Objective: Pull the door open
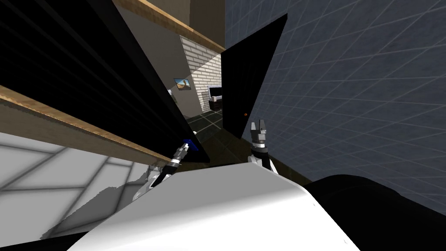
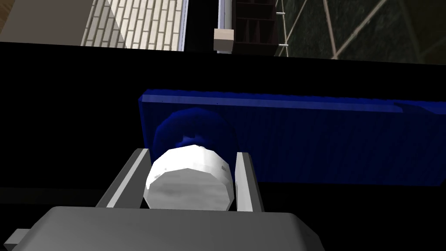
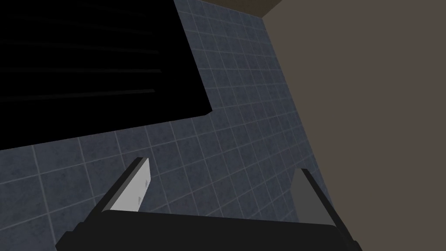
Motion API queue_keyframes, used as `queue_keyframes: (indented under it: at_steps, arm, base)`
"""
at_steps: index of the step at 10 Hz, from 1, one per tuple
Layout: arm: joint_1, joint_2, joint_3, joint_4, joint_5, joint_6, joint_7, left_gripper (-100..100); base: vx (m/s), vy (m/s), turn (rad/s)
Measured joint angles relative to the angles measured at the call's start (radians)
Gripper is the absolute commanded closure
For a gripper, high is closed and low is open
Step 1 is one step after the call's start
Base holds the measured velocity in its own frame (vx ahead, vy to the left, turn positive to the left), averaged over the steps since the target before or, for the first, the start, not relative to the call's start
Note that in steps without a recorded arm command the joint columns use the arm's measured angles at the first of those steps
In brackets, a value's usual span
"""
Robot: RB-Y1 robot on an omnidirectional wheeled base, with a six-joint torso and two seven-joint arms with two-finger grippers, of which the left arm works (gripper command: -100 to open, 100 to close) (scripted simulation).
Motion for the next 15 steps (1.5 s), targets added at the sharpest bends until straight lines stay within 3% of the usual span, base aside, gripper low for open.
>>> queue_keyframes:
  at_steps: [4,7,9,13,15]
  arm:
    - [0.029,0.047,-0.015,0.012,0.002,-0.068,0.028,100]
    - [0.045,0.070,-0.024,0.023,0.003,-0.104,0.042,100]
    - [0.055,0.072,-0.027,0.030,0.001,-0.116,0.043,100]
    - [0.079,0.085,-0.028,0.077,-0.001,-0.204,0.052,100]
    - [0.092,0.090,-0.029,0.111,-0.003,-0.259,0.054,100]
  base:
    - [-0.196,0.095,-0.133]
    - [-0.138,0.061,-0.070]
    - [0.002,0.002,-0.015]
    - [0.028,-0.003,-0.019]
    - [0.029,-0.002,-0.023]
